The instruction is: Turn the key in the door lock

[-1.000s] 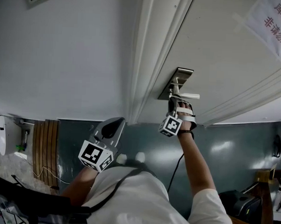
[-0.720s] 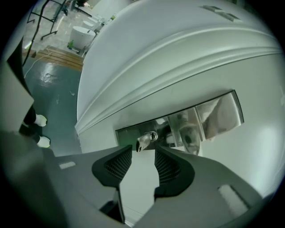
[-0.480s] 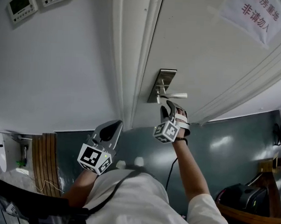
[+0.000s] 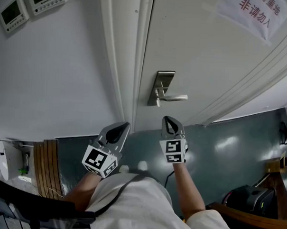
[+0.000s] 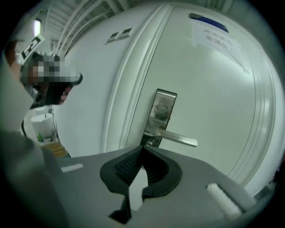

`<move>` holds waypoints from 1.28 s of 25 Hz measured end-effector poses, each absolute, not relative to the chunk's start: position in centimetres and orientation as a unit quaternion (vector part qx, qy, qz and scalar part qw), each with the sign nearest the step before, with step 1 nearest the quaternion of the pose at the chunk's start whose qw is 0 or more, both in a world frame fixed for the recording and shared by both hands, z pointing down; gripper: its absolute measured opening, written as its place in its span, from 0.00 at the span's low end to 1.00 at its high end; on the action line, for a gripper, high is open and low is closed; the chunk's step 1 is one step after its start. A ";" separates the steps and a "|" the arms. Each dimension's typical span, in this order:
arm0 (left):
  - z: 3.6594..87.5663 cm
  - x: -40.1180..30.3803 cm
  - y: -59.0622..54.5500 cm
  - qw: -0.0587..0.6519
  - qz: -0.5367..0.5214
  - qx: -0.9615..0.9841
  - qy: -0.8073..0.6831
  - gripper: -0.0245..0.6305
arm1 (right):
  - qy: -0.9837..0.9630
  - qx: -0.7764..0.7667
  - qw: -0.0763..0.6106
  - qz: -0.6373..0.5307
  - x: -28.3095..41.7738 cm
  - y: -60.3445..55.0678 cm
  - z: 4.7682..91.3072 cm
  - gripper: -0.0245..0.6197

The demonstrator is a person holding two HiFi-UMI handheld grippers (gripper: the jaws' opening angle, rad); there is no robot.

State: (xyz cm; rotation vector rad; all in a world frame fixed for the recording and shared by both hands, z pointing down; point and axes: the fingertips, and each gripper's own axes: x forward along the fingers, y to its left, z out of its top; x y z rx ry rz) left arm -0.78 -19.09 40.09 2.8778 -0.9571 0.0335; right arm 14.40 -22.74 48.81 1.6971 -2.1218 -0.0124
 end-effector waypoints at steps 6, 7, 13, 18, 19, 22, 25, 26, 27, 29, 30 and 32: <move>39.2 0.3 -19.0 0.051 0.004 0.951 -0.306 0.04 | -0.789 0.603 0.105 0.045 13.0 -19.4 46.1 0.05; 39.0 0.4 -19.0 0.050 0.002 0.951 -0.304 0.04 | -0.792 0.601 0.095 0.046 12.8 -18.8 45.6 0.05; 37.9 0.6 -18.6 0.045 -0.006 0.952 -0.304 0.04 | -0.798 0.598 0.007 0.074 12.6 -15.8 42.2 0.05; 37.8 0.1 -18.8 0.045 -0.002 0.949 -0.312 0.04 | -0.802 0.590 -0.035 0.082 12.3 -15.0 40.3 0.05; 37.9 0.0 -18.9 0.046 -0.002 0.948 -0.315 0.04 | -0.803 0.588 -0.038 0.083 12.2 -15.0 40.2 0.05; 38.1 -0.3 -19.1 0.049 -0.003 0.946 -0.321 0.04 | -0.804 0.587 -0.037 0.083 12.1 -15.4 40.2 0.05; 38.1 -0.3 -19.3 0.051 -0.005 0.944 -0.325 0.04 | -0.805 0.586 -0.040 0.089 12.1 -16.0 40.5 0.05; 38.1 -0.3 -19.3 0.051 -0.005 0.945 -0.325 0.05 | -0.805 0.585 -0.042 0.091 12.1 -16.2 40.5 0.05; 38.1 -0.3 -19.3 0.050 -0.006 0.945 -0.324 0.04 | -0.804 0.585 -0.043 0.093 12.1 -16.3 40.6 0.05; 38.2 -0.4 -19.4 0.049 -0.006 0.945 -0.323 0.04 | -0.804 0.585 -0.042 0.095 12.0 -16.5 40.7 0.05; 38.2 -0.4 -19.5 0.049 -0.006 0.945 -0.324 0.04 | -0.804 0.585 -0.042 0.095 12.0 -16.6 40.6 0.05; 38.2 -0.5 -19.6 0.050 -0.005 0.944 -0.326 0.05 | -0.806 0.583 -0.043 0.094 11.8 -16.7 40.5 0.05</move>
